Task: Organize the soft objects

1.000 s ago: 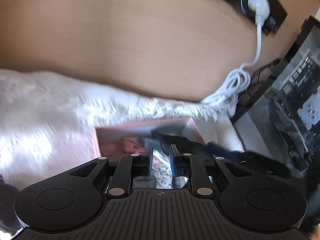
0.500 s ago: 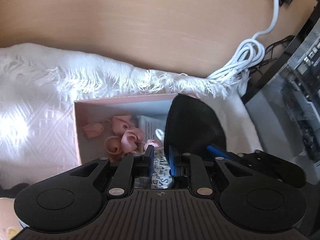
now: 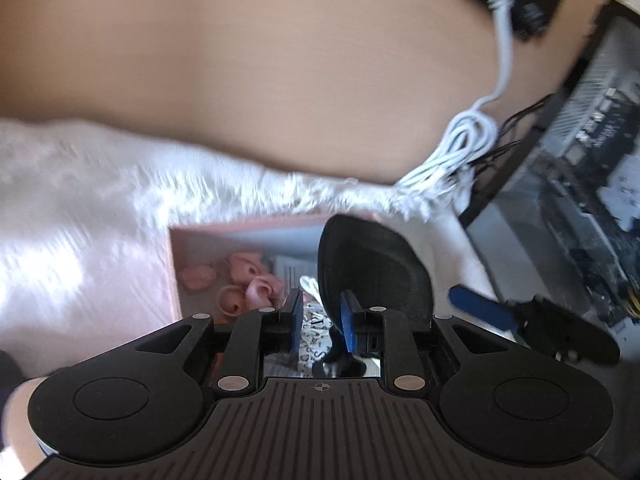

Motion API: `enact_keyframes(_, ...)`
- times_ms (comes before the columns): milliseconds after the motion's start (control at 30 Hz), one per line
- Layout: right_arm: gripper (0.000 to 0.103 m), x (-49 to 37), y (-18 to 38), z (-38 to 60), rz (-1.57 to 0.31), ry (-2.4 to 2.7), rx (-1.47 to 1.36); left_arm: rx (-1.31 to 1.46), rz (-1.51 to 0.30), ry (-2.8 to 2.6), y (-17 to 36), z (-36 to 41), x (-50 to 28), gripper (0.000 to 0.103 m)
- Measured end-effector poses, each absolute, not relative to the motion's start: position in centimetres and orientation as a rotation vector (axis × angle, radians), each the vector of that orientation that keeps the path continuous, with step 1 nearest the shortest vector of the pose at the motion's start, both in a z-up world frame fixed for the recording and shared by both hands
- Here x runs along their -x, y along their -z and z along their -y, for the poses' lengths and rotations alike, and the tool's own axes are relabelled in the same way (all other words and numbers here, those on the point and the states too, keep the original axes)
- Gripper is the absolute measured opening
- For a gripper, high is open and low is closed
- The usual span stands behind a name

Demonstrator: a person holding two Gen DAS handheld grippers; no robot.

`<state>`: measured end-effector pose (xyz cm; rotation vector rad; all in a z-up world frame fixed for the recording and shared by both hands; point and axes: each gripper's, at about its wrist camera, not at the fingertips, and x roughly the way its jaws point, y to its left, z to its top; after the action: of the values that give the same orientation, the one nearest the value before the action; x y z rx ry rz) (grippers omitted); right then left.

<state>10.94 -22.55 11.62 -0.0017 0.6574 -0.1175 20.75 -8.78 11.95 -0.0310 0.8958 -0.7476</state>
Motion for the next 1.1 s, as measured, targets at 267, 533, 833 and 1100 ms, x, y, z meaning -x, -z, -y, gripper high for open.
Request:
enact_keyframes(267,0.063,-8.8,-14.6,21.5,-0.593,0.237,-0.026,-0.125,-0.592,0.706,-15.0,3.8,-14.3,0.023)
enact_keyframes(533,0.069,-8.0,-16.9,17.1,-0.533,0.155,-0.053,0.035,-0.547,0.494,-14.1,-7.2,-10.7,0.023)
enact_keyframes(833,0.069,-8.9,-16.0,8.1,-0.592,-0.081,0.016,0.178,-0.591,0.072,-11.6,-23.4,-8.2,0.022)
enact_keyframes(1100,0.069,-8.2,-11.8,2.1,-0.720,-0.257,0.128,0.310,-0.741,0.089,-7.9,-26.9,-8.8,0.022)
